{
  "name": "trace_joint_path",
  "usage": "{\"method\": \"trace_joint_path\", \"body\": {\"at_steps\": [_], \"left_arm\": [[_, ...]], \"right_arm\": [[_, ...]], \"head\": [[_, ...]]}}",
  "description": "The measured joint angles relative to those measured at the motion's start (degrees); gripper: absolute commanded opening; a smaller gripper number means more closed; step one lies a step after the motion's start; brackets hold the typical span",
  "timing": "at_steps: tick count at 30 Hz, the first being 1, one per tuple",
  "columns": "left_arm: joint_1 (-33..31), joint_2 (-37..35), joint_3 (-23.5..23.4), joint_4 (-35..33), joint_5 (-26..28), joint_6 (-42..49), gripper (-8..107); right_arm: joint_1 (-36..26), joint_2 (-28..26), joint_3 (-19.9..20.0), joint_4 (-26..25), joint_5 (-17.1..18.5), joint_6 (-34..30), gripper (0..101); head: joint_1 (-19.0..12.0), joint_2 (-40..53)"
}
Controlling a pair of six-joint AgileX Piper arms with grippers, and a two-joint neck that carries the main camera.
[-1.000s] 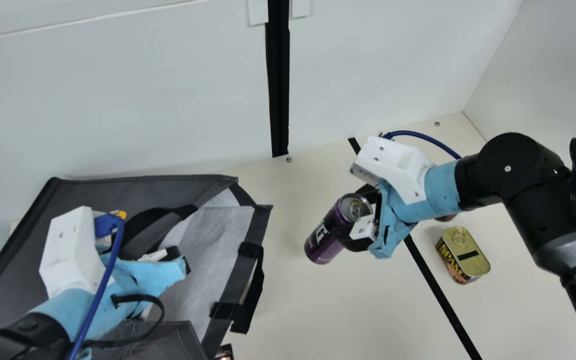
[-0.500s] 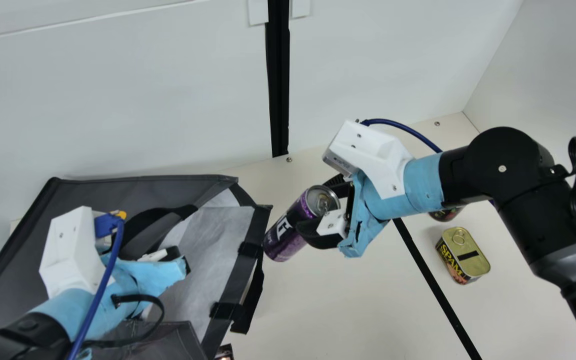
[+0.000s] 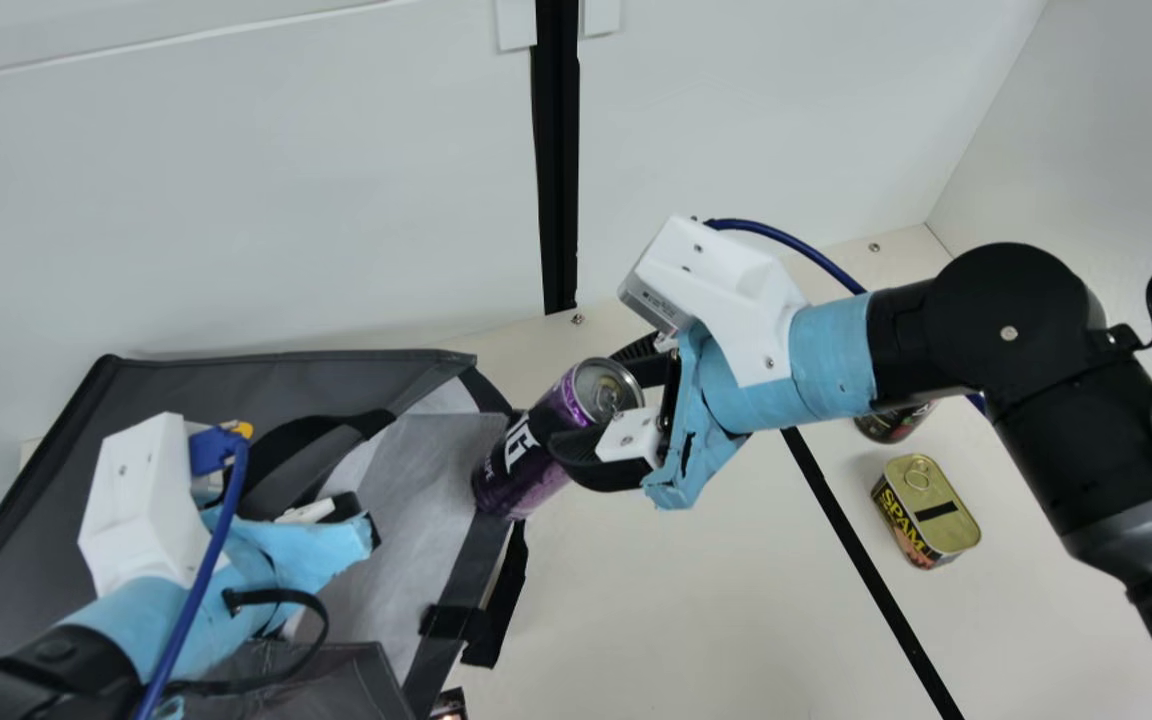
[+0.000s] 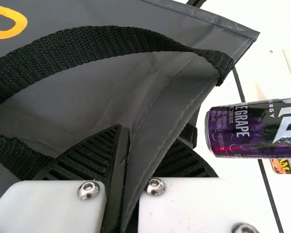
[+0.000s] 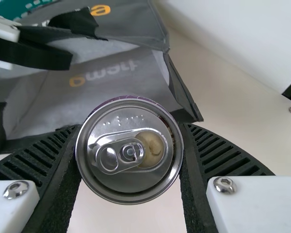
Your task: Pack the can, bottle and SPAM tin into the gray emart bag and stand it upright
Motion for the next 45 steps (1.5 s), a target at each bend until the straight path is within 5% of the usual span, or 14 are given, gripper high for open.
{"method": "trace_joint_path", "body": {"at_steps": [45], "left_arm": [[0.0,0.0,0.0,0.0,0.0,0.0,-8]], "right_arm": [[-4.0,1.6,5.8,11.9,-0.1,-3.9,0]], "head": [[0.0,0.0]]}}
